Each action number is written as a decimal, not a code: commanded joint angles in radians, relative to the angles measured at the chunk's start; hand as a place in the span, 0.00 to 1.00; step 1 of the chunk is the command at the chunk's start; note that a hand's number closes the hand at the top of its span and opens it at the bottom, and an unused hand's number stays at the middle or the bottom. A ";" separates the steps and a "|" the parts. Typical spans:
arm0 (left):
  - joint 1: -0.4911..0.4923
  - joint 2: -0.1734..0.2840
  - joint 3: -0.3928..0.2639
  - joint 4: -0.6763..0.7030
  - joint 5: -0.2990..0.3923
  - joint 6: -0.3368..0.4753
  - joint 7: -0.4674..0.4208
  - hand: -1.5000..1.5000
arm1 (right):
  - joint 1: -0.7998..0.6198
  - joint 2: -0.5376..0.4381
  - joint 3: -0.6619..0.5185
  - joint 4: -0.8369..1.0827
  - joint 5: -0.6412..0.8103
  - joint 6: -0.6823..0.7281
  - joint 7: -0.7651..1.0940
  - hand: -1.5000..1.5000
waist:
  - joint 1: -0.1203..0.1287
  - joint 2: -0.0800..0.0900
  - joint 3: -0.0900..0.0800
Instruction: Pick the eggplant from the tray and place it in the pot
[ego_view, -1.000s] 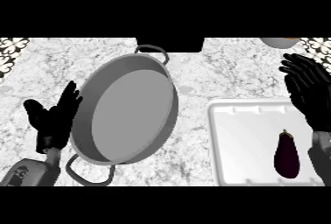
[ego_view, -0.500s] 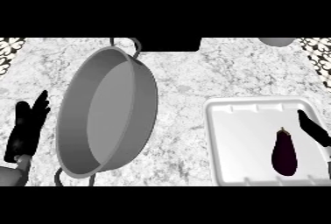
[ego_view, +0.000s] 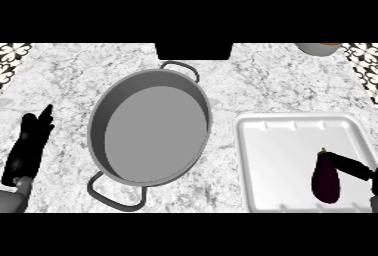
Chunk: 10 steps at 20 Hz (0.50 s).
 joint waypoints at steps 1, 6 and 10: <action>-0.008 0.000 -0.010 -0.002 -0.009 -0.009 0.007 0.50 | -0.039 -0.082 0.035 -0.039 0.072 0.191 0.266 0.00 | 0.012 0.000 -0.004; -0.013 0.002 -0.012 -0.017 -0.016 -0.004 0.031 0.50 | -0.081 -0.134 0.103 -0.186 0.008 0.496 0.534 0.00 | 0.012 -0.004 0.001; -0.011 -0.001 -0.006 0.000 -0.016 -0.011 0.025 0.50 | -0.136 -0.118 0.122 -0.300 -0.121 0.668 0.707 0.00 | 0.010 -0.003 0.004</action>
